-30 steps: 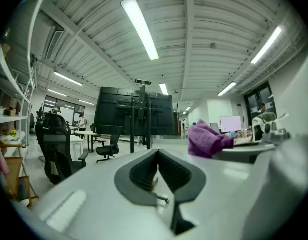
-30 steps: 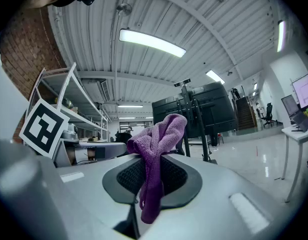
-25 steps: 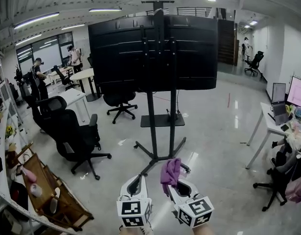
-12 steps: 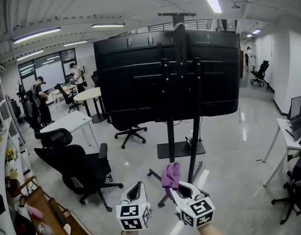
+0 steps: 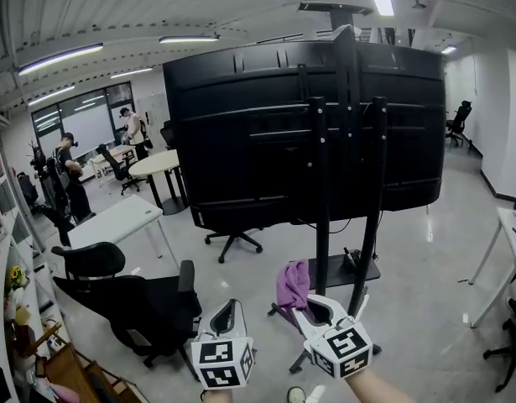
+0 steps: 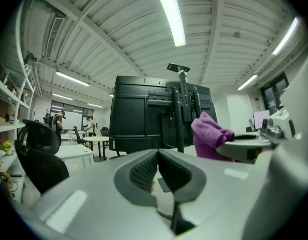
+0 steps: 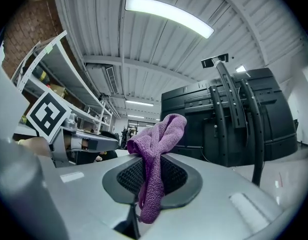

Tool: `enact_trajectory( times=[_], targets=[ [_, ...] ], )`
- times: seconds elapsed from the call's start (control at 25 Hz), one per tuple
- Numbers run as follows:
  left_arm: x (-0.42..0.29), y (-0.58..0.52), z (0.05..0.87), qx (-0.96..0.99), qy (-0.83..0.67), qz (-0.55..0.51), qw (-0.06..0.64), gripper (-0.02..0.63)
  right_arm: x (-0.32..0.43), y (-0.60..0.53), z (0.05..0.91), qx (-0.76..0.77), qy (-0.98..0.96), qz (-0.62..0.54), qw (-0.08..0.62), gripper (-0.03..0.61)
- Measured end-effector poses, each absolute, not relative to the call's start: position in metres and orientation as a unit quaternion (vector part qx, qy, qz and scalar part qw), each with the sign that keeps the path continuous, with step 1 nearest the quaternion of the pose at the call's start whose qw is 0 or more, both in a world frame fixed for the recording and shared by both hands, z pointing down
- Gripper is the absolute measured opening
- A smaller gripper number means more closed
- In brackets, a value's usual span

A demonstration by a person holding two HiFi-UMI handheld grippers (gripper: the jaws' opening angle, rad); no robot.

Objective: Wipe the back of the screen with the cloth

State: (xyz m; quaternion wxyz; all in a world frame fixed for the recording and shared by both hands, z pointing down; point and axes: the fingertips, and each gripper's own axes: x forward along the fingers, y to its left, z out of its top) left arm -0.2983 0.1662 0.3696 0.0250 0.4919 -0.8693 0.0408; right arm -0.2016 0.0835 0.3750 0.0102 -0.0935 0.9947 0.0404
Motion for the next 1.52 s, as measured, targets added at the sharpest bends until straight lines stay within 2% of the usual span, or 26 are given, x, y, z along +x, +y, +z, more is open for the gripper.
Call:
enact_trajectory(
  times=[0.2, 0.48, 0.64, 0.8, 1.24, 1.52],
  targets=[
    [-0.381, 0.13, 0.338, 0.481, -0.876, 0.03, 0.009, 0.008, -0.299, 0.05, 0.334, -0.054, 0.993, 0.099, 0.022, 0.057],
    [-0.506, 0.058, 0.239, 0.488, -0.872, 0.036, -0.028, 0.008, -0.443, 0.001, 0.2, -0.035, 0.964, 0.248, 0.085, 0.057],
    [-0.562, 0.029, 0.182, 0.492, -0.869, 0.031, -0.048, 0.008, -0.511, -0.024, 0.13, -0.058, 0.943, 0.315, 0.085, 0.057],
    [-0.615, 0.015, 0.126, 0.475, -0.874, 0.038, -0.101, 0.008, -0.572, -0.039, 0.065, -0.096, 0.91, 0.398, 0.07, 0.057],
    [-0.69, -0.022, 0.027, 0.492, -0.853, 0.015, -0.174, 0.008, -0.657, -0.11, -0.07, -0.321, 0.749, 0.58, 0.006, 0.057],
    [-0.7, -0.026, 0.04, 0.497, -0.852, 0.013, -0.167, 0.008, -0.684, -0.13, -0.044, -0.346, 0.703, 0.62, -0.047, 0.055]
  ],
)
